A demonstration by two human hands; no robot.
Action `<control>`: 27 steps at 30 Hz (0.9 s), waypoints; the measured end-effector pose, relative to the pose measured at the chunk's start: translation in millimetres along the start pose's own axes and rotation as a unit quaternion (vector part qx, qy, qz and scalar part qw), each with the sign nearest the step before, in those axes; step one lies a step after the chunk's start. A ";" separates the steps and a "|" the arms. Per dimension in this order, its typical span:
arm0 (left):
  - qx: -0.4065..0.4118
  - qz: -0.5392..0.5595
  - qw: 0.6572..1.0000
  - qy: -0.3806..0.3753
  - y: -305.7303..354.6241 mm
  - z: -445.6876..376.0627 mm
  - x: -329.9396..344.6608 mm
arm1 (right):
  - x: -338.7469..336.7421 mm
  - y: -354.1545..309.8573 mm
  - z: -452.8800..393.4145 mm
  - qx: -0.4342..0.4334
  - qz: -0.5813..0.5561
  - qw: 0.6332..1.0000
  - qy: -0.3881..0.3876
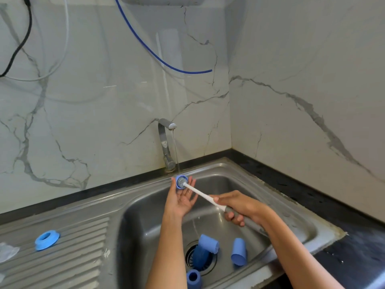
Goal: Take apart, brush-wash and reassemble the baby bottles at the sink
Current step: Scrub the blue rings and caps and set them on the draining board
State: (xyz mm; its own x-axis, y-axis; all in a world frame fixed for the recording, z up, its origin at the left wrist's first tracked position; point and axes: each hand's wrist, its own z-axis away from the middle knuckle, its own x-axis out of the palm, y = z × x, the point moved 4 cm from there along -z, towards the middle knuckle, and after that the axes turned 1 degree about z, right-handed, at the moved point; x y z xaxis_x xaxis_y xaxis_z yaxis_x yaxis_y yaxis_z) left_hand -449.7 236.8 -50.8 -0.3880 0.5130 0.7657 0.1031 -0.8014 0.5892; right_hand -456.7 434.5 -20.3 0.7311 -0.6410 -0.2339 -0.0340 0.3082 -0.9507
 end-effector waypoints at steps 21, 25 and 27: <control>0.146 0.135 0.972 0.125 14.5 -6.8 -20.8 | -8.3 -4.1 6.2 -0.089 0.188 0.973 0.097; 0.144 0.071 0.980 0.115 5.5 -6.9 -6.7 | 2.2 -7.7 4.9 -0.102 0.152 0.977 0.109; 0.161 0.008 0.979 0.123 3.3 -6.8 -0.8 | 6.4 -7.6 2.3 -0.103 0.157 0.975 0.117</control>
State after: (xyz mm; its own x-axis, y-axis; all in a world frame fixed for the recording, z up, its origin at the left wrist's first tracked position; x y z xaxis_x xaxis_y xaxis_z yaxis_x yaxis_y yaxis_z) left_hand -455.3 231.7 -51.3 -0.5888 0.3802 0.7133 0.3792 -0.6494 0.6592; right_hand -450.2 429.7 -14.1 0.4876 -0.6887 -0.5366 -0.3838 0.3830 -0.8402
